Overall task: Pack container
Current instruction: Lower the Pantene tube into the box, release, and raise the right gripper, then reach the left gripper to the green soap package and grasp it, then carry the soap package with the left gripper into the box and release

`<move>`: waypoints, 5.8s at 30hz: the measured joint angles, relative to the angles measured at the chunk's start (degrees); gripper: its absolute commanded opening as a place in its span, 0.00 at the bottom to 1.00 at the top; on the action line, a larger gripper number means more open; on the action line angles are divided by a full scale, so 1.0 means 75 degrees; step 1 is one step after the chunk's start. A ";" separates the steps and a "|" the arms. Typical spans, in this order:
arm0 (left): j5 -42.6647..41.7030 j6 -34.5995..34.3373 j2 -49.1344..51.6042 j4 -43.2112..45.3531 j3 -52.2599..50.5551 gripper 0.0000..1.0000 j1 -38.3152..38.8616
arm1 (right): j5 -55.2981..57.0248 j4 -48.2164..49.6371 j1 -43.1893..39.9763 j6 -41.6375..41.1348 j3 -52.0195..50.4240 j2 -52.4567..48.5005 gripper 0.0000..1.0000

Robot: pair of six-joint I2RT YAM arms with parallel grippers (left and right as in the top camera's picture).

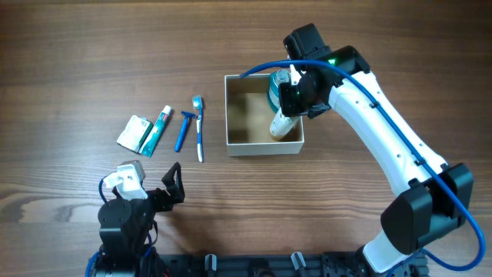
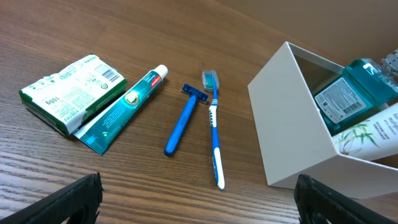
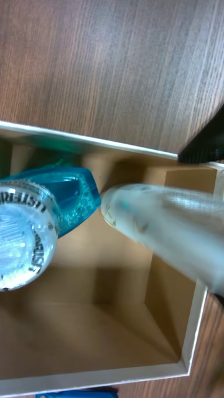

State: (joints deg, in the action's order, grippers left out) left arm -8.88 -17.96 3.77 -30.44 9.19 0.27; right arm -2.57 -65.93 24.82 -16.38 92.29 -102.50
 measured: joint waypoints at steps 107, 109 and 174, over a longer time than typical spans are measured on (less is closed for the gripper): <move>0.1716 0.5362 1.3543 -0.0711 0.7114 0.49 -0.1603 | 0.0799 -0.1317 -0.3139 -0.0903 0.0006 0.2337 1.00; 0.1658 0.4838 1.3543 -0.0711 0.7114 0.36 -0.1603 | 0.0799 -0.1317 -0.3139 -0.0903 0.0006 0.2337 1.00; 0.1137 -0.1180 1.2085 -0.0778 0.5898 0.34 -0.0679 | 0.0799 -0.1311 -0.3139 -0.0903 0.0006 0.2337 1.00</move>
State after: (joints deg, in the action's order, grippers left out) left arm -0.36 -26.81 94.41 -36.27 53.43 -4.82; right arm 3.42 -75.77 1.28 -23.16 92.33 -84.97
